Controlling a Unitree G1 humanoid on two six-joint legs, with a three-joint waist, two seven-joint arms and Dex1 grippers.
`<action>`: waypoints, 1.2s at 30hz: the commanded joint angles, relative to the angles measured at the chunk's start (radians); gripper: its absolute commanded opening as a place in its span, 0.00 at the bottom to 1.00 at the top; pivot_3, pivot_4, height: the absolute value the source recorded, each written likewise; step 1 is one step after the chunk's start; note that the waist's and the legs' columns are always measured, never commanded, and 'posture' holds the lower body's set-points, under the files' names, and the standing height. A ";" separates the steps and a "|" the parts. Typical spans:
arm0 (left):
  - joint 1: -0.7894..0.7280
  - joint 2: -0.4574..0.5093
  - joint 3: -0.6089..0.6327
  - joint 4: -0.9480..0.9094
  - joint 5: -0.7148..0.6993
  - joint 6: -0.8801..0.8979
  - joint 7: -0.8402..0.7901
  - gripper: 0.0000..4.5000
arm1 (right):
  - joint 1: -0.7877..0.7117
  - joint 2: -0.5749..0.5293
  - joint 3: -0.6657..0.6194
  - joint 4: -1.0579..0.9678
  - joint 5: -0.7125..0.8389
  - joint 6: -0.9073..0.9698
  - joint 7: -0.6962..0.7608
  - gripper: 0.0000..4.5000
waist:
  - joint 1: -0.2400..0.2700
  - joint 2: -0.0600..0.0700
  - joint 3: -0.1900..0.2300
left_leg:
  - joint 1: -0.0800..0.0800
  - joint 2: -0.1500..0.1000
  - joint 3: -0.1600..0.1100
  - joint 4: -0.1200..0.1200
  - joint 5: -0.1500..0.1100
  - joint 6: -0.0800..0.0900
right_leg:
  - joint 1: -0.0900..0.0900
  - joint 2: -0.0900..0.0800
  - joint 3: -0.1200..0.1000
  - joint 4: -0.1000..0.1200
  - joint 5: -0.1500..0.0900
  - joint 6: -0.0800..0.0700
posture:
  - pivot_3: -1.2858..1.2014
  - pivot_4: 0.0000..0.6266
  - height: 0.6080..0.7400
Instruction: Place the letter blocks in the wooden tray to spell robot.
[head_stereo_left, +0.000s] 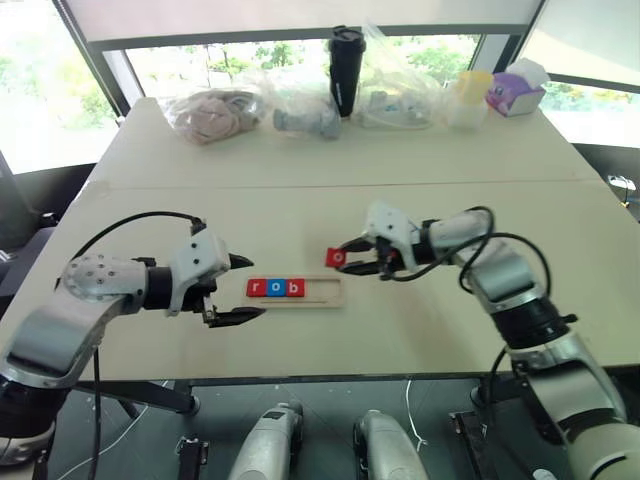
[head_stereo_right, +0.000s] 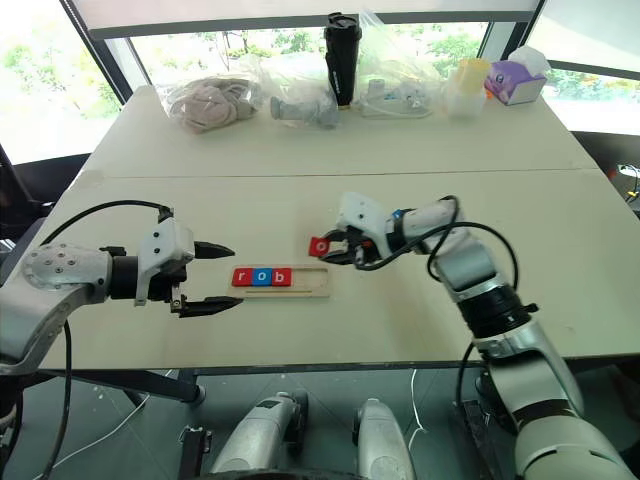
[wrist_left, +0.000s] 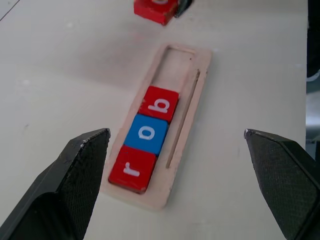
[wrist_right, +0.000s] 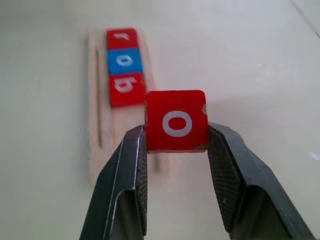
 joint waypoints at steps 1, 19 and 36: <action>-0.005 0.009 0.030 -0.007 -0.008 -0.007 -0.001 1.00 | -0.023 0.017 0.030 -0.009 -0.042 0.022 -0.040 0.25 | 0.001 0.000 0.000 | 0.000 -0.001 0.000 0.000 0.000 0.000 | 0.000 -0.001 0.000 0.000 0.000 0.000 | 0.52 0.24 1.00; 0.007 -0.025 0.004 -0.037 -0.004 0.005 0.050 1.00 | -0.021 0.045 0.092 -0.014 -0.057 0.069 -0.026 0.25 | -0.005 0.000 0.000 | 0.000 0.000 0.000 0.000 0.000 0.000 | 0.000 0.000 0.000 0.002 0.002 0.003 | 0.52 0.24 1.00; 0.003 -0.056 -0.009 -0.053 -0.001 0.020 0.089 1.00 | -0.037 0.062 0.113 0.050 -0.098 -0.005 -0.029 0.99 | -0.007 0.000 0.000 | 0.001 0.000 0.000 0.000 0.000 0.000 | 0.000 0.000 0.000 0.002 0.002 0.003 | 0.52 0.24 1.00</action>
